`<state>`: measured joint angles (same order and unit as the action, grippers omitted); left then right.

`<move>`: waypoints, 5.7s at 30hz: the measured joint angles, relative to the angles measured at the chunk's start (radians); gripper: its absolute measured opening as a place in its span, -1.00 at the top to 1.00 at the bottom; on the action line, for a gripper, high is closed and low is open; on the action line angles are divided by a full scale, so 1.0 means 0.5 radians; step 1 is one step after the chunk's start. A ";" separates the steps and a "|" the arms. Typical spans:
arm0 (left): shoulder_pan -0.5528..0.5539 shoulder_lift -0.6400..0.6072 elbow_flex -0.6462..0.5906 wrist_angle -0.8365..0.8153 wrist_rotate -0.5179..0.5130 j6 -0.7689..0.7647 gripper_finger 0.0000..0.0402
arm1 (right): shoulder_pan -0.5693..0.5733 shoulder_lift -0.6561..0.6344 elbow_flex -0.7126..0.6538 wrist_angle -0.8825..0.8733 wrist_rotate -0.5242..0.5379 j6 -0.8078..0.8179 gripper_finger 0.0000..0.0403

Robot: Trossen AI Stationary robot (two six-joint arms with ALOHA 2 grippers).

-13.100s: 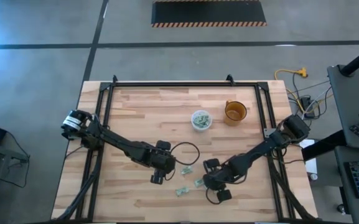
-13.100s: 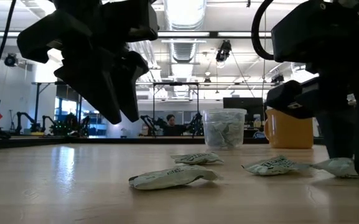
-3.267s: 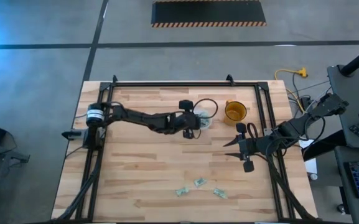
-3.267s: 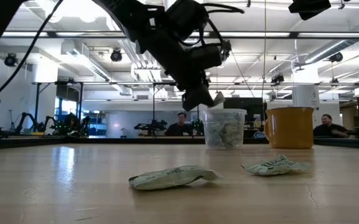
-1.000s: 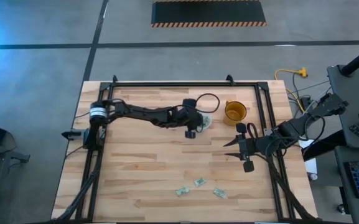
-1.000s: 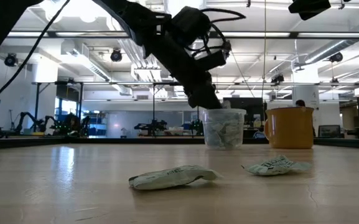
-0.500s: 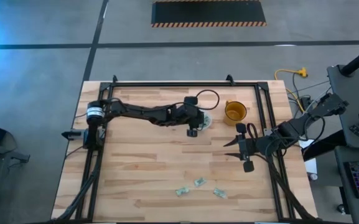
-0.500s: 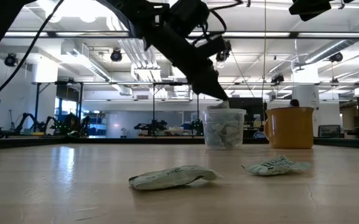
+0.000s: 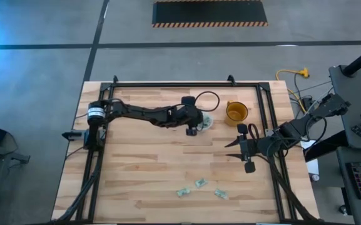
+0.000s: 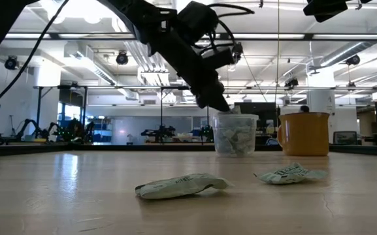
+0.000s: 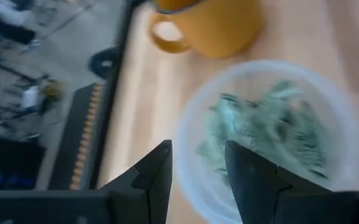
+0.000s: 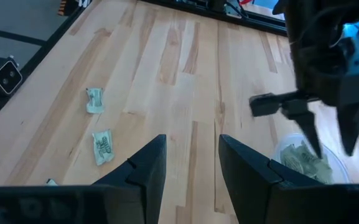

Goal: Pick and place Stevia / Truvia into bins
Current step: Put the green stevia packet into the transparent bin, then put the bottom right green stevia packet into the transparent bin

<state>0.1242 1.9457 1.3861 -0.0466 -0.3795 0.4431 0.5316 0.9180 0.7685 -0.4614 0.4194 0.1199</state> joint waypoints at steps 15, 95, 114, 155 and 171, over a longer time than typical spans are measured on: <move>0.000 0.031 -0.004 -0.034 0.385 0.070 0.35 | 0.000 0.000 -0.008 0.002 0.001 -0.001 0.32; -0.781 -0.979 -1.305 0.457 0.378 -0.614 0.34 | 0.502 1.754 0.493 0.208 -0.533 1.025 0.32; -0.783 -0.979 -1.312 0.495 0.379 -0.616 0.34 | 0.499 1.786 0.483 -0.019 -0.442 1.071 0.34; -0.782 -0.979 -1.320 0.495 0.380 -0.617 0.34 | 0.528 1.789 0.891 -0.417 0.628 0.073 0.96; -0.782 -0.979 -1.320 0.498 0.380 -0.617 0.34 | -0.376 1.275 0.680 -0.230 0.647 -0.466 0.96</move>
<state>-0.2668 1.4563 0.7261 0.2024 -0.1895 0.1346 0.3438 1.5554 1.1087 -0.5763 0.7431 -0.1129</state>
